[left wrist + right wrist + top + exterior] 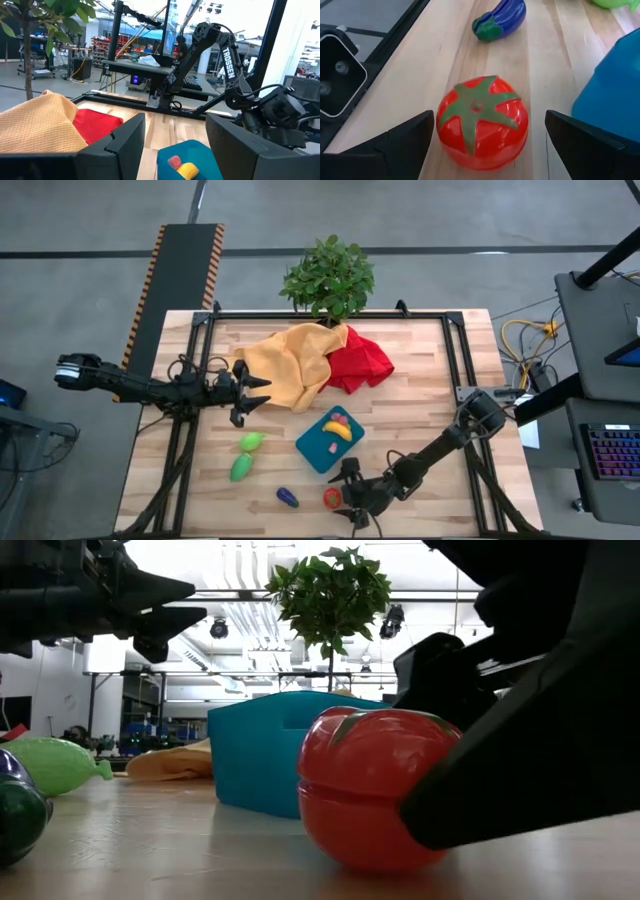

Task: Pick and placing Produce into tupperware
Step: Put the red tomato into the blue bin

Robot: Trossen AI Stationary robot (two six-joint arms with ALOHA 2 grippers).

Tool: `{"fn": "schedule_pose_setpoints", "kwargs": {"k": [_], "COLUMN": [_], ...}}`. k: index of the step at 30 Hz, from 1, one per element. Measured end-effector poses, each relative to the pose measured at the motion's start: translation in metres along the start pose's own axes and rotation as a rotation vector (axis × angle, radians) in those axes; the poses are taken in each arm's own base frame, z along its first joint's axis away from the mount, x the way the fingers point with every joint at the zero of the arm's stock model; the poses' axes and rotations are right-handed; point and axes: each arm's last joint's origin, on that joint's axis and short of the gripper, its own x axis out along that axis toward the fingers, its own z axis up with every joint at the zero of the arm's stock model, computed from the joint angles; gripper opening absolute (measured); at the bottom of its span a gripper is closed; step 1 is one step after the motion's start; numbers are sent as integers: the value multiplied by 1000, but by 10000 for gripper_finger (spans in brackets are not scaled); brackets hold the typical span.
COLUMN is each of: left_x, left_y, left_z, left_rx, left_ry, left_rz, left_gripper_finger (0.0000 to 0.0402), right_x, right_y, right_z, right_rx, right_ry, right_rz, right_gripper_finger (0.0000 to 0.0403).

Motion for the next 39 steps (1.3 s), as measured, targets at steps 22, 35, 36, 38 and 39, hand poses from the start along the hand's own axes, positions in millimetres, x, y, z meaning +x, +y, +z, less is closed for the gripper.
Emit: {"fn": "schedule_pose_setpoints", "kwargs": {"k": [22,35,36,38,39], "left_x": [0,0,0,0,0], "left_y": [0,0,0,0,0], "left_z": [0,0,0,0,0], "left_rx": [0,0,0,0,0], "left_ry": [-3,-2,-3,-2,-3], "left_rz": [0,0,0,0,0], "left_gripper_finger": [196,196,196,196,196], "right_x": [7,15,15,15,15], "right_y": [3,6,6,6,6], "right_z": [-3,0,0,-1,-1], "right_rx": [12,-17,-18,-19,-19], "right_ry": [-2,11,12,15,14], "right_rz": [46,42,41,39,39], "right_gripper_finger": [372,306,301,291,286]}}
